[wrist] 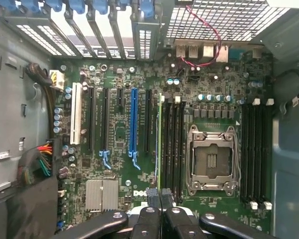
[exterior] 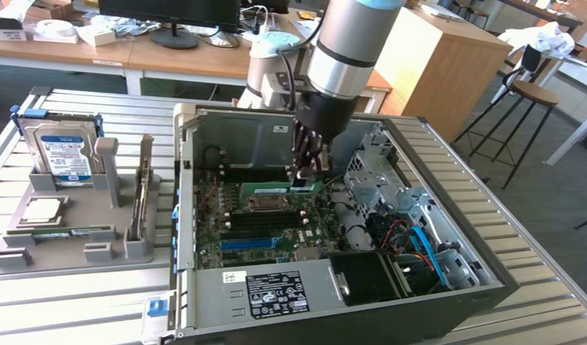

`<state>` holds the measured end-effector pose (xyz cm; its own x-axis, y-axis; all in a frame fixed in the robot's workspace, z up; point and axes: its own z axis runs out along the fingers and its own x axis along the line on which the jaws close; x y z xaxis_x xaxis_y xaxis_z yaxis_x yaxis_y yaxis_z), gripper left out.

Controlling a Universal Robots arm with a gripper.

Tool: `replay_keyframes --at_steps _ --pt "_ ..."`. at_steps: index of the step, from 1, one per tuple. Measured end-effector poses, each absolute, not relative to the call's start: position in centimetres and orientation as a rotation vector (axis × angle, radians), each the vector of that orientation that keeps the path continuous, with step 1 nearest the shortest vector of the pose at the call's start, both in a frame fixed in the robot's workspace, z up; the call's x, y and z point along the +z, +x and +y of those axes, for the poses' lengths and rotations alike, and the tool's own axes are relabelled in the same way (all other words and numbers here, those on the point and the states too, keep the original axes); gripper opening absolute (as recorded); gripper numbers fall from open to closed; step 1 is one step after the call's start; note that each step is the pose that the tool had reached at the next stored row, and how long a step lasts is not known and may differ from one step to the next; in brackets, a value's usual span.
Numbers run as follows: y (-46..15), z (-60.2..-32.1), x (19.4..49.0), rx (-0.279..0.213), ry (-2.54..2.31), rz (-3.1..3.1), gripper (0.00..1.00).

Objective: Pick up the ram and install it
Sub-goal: 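Insert the ram into the slot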

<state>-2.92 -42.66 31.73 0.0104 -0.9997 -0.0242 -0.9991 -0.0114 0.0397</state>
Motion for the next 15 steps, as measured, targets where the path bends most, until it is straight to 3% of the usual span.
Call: replay_keyframes --at_steps 15 --pt "-3.0 -42.7 29.1 -0.071 2.225 -2.201 0.11"
